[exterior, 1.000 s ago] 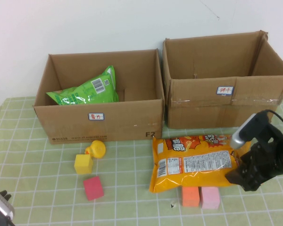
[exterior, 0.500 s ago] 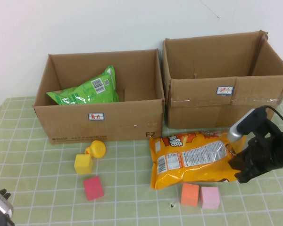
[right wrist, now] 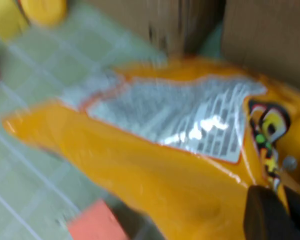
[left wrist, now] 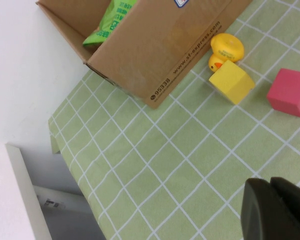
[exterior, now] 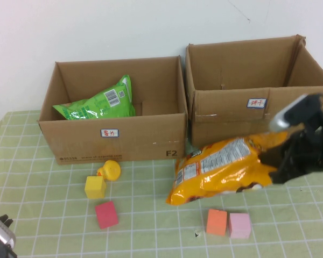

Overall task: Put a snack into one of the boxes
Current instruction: Pick up the potato chip

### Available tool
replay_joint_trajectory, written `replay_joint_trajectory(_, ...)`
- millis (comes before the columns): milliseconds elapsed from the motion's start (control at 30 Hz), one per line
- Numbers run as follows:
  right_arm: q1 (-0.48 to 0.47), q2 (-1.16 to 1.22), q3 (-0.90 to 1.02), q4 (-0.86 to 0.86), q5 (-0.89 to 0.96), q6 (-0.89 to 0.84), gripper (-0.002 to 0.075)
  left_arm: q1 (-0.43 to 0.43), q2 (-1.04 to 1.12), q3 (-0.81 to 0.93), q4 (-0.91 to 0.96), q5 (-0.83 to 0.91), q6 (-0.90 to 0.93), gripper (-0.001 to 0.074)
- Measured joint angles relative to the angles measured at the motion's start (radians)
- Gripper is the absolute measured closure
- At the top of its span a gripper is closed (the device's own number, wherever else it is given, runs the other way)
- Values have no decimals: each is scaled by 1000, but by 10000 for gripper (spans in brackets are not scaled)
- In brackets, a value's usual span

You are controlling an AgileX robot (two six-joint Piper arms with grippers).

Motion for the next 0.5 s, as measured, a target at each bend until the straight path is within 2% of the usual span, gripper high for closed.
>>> replay_joint_trajectory(267,0,-177,0,170,113,-44,726,0,0,0,0,-7,-4,736)
replay_joint_trajectory(500,0,-216,0,286,164,-132,726,0,0,0,0,-7,-11,736)
